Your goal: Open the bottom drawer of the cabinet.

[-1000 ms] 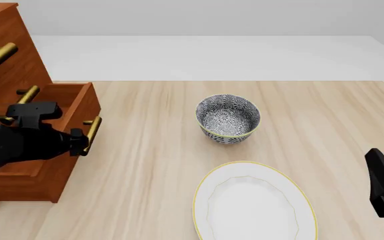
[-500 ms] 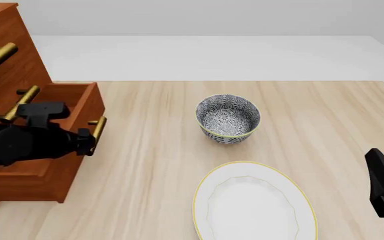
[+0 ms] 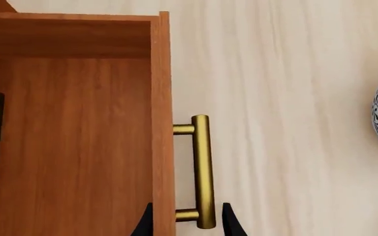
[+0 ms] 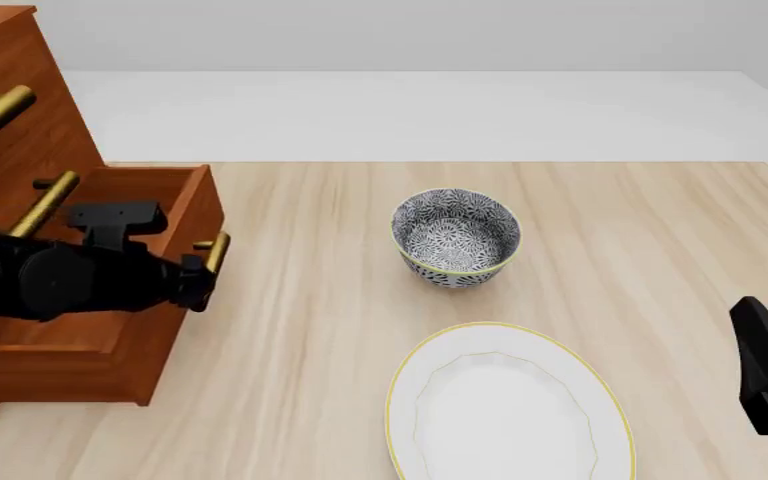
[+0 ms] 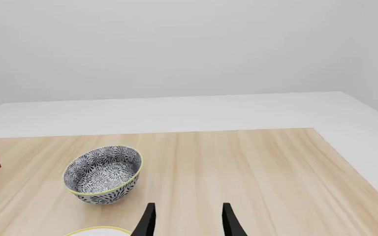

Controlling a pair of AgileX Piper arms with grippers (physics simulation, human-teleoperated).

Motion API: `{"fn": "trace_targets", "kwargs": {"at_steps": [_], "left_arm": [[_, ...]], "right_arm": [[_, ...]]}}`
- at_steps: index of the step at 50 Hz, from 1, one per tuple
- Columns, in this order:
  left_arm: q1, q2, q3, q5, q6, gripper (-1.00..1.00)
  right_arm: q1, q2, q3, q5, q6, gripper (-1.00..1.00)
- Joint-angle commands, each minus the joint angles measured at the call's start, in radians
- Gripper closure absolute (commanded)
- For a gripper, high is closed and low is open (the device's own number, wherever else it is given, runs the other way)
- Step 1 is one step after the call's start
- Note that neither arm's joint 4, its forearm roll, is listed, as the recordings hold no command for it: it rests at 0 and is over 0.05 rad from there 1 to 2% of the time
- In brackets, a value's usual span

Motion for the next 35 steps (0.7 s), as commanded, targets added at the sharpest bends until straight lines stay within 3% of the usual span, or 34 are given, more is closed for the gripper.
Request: {"fn": "trace_targets", "kwargs": {"at_steps": [1,13,15,17,35], "left_arm": [[-0.031,0.029,-0.036,0.004,0.003,-1.0],[-0.06,0.037,-0.064,0.023,0.001,-1.0],[-0.049,0.041,-0.069,0.025,0.04,-1.0],[-0.07,0.045,-0.075,0.025,0.0,-1.0],[-0.132,0.067,-0.123,0.039,-0.023,-1.0]], "right_arm": [[0.0,-0.001,0.0,0.0,0.0,-1.0],[0.0,0.0,0.0,0.0,0.0,-1.0],[0.0,0.0,0.0,0.0,0.0,-1.0],[0.0,0.0,0.0,0.0,0.0,-1.0],[0.0,0.0,0.0,0.0,0.0,-1.0]]}}
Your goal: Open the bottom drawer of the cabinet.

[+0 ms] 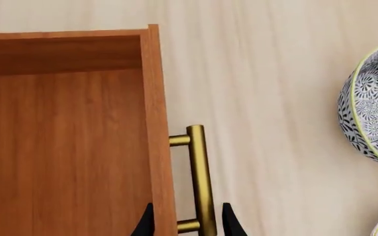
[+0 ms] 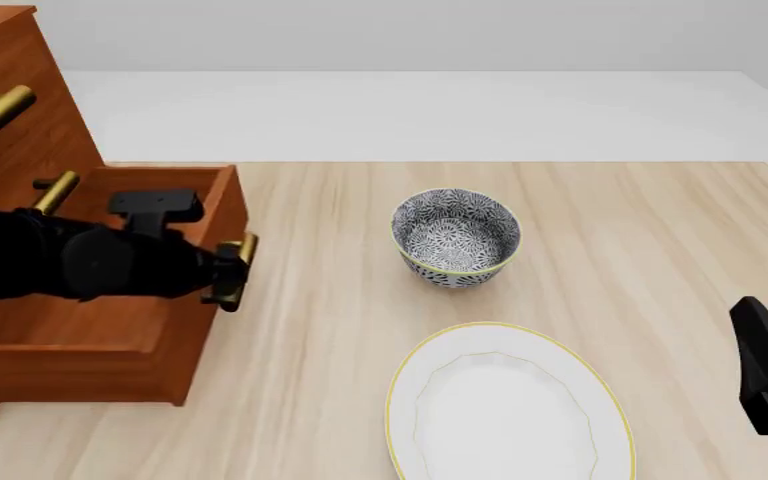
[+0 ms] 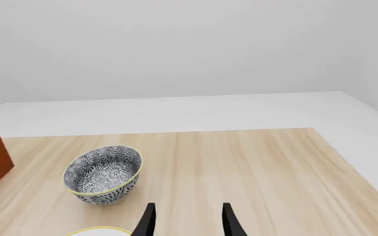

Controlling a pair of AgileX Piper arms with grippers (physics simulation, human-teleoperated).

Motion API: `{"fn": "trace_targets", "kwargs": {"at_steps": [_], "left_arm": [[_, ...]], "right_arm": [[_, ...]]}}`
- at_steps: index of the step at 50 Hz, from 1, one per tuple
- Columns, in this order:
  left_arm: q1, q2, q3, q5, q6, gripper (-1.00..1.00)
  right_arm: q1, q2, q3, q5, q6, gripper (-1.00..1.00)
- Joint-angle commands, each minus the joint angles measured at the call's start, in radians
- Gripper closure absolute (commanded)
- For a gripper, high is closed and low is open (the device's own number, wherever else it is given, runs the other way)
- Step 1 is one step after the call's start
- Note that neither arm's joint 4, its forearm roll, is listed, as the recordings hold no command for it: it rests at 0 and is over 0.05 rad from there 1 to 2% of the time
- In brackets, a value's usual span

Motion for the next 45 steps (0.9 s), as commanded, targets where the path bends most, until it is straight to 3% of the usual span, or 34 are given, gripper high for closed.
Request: {"fn": "trace_targets", "kwargs": {"at_steps": [1,21,45], "left_arm": [[-0.043,0.008,-0.037,0.004,-0.008,-1.0],[-0.124,0.021,-0.078,0.012,-0.065,-1.0],[-0.153,0.023,-0.098,0.023,-0.07,-1.0]], "right_arm": [[0.0,0.0,0.0,0.0,0.0,-1.0],[0.0,0.0,0.0,0.0,0.0,-1.0],[0.0,0.0,0.0,0.0,0.0,-1.0]]}}
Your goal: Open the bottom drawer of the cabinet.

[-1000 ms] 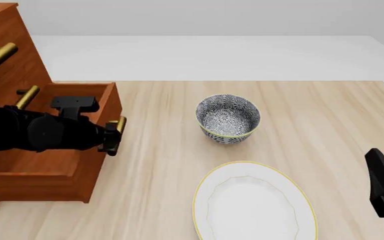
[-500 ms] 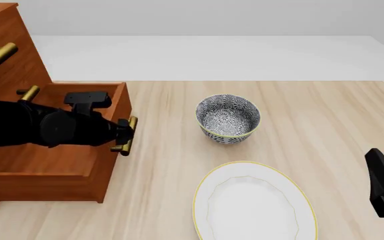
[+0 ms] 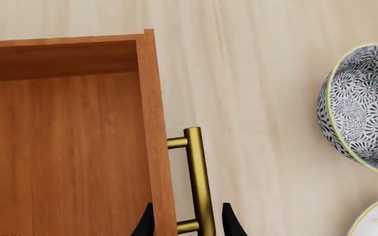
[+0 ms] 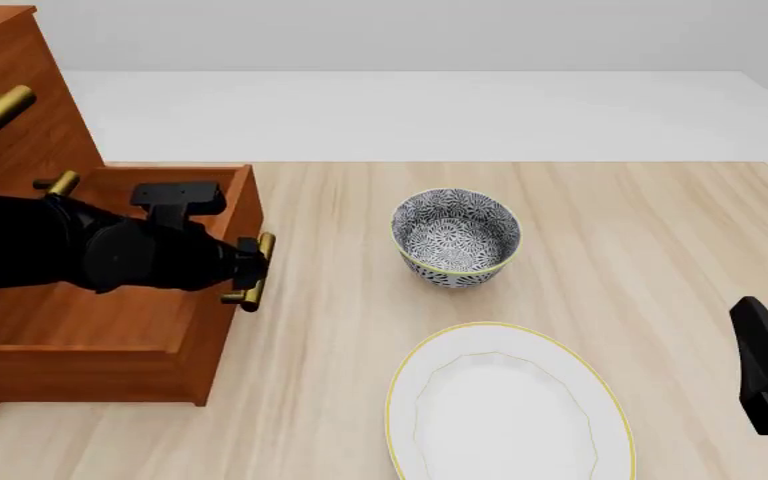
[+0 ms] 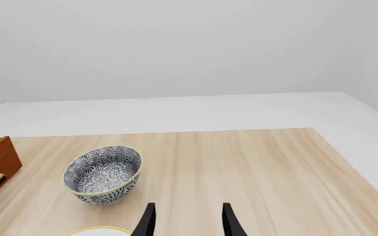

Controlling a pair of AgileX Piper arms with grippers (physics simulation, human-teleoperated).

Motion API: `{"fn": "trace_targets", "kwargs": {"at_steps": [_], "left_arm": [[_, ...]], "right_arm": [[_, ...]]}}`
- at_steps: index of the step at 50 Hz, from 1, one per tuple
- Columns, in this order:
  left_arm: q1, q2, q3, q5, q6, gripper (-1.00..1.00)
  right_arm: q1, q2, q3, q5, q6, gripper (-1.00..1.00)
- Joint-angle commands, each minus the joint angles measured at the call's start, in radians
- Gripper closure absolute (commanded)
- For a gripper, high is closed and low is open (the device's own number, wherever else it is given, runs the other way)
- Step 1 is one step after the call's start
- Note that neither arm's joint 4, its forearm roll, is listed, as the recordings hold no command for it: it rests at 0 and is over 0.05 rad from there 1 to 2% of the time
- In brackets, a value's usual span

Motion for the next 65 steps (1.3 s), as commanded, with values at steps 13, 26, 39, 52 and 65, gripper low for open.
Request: {"fn": "trace_targets", "kwargs": {"at_steps": [13,26,39,52,65], "left_arm": [[-0.055,-0.025,-0.011,-0.031,0.108,-1.0],[-0.028,-0.056,0.029,-0.038,0.116,-1.0],[0.005,-0.097,0.056,-0.031,0.134,-1.0],[0.023,-0.175,0.072,0.01,0.15,-1.0],[0.021,-0.331,0.087,0.098,0.153,-1.0]], "right_arm": [[0.0,0.0,0.0,0.0,0.0,-1.0],[0.0,0.0,0.0,0.0,0.0,-1.0],[0.0,0.0,0.0,0.0,0.0,-1.0],[0.0,0.0,0.0,0.0,0.0,-1.0],[0.0,0.0,0.0,0.0,0.0,-1.0]]}}
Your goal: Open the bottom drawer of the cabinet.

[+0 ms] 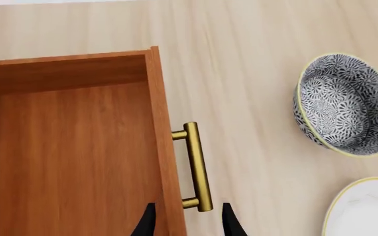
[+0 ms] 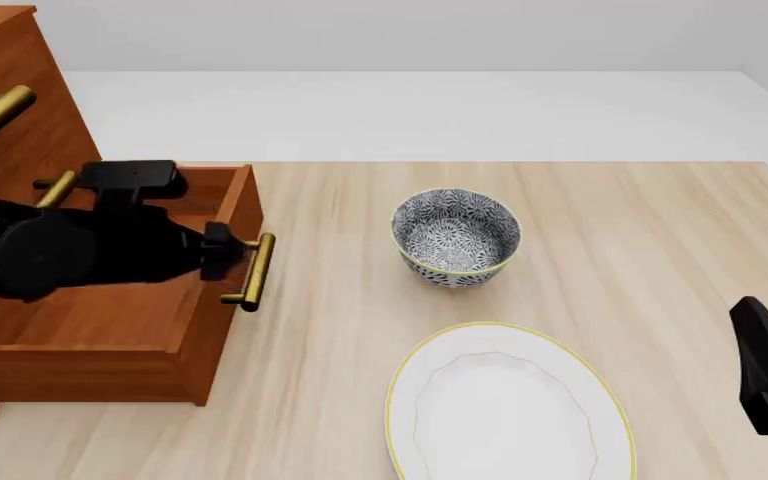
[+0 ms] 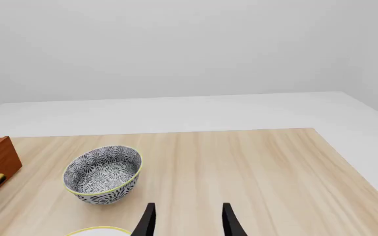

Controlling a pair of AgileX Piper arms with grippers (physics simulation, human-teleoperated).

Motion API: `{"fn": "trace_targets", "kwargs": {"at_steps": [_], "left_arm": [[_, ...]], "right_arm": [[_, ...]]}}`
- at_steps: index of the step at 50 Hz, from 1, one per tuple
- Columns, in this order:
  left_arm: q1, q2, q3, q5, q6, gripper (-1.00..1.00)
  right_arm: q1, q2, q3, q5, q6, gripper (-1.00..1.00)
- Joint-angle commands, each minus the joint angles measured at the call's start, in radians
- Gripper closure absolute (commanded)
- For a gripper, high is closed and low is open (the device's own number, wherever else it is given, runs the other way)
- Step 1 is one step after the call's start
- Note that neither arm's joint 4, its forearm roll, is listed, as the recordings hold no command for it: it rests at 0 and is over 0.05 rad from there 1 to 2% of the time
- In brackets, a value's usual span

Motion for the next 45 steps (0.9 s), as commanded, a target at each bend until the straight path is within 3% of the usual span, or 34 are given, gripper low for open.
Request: {"fn": "trace_targets", "kwargs": {"at_steps": [1,23,25,26,27,28,35,36,39,41,45], "left_arm": [[-0.003,-0.126,0.015,0.067,0.006,-1.0],[0.012,-0.644,-0.052,0.406,0.048,-1.0],[0.044,-0.71,-0.066,0.433,0.142,-1.0],[0.033,-0.727,-0.064,0.442,0.141,-1.0],[0.039,-0.762,-0.052,0.454,0.096,-1.0],[0.035,-0.804,-0.059,0.47,0.142,-1.0],[0.013,-0.952,-0.1,0.551,0.147,-1.0],[0.017,-0.989,-0.121,0.571,0.181,-1.0],[-0.006,-1.054,-0.155,0.592,0.193,-1.0],[-0.008,-1.105,-0.144,0.603,0.24,-1.0],[-0.015,-1.224,-0.142,0.626,0.269,-1.0]], "right_arm": [[0.0,0.0,0.0,0.0,0.0,-1.0],[0.0,0.0,0.0,0.0,0.0,-1.0],[0.0,0.0,0.0,0.0,0.0,-1.0],[0.0,0.0,0.0,0.0,0.0,-1.0],[0.0,0.0,0.0,0.0,0.0,-1.0],[0.0,0.0,0.0,0.0,0.0,-1.0],[0.0,0.0,0.0,0.0,0.0,-1.0],[0.0,0.0,0.0,0.0,0.0,-1.0],[0.0,0.0,0.0,0.0,0.0,-1.0],[0.0,0.0,0.0,0.0,0.0,-1.0],[0.0,0.0,0.0,0.0,0.0,-1.0]]}}
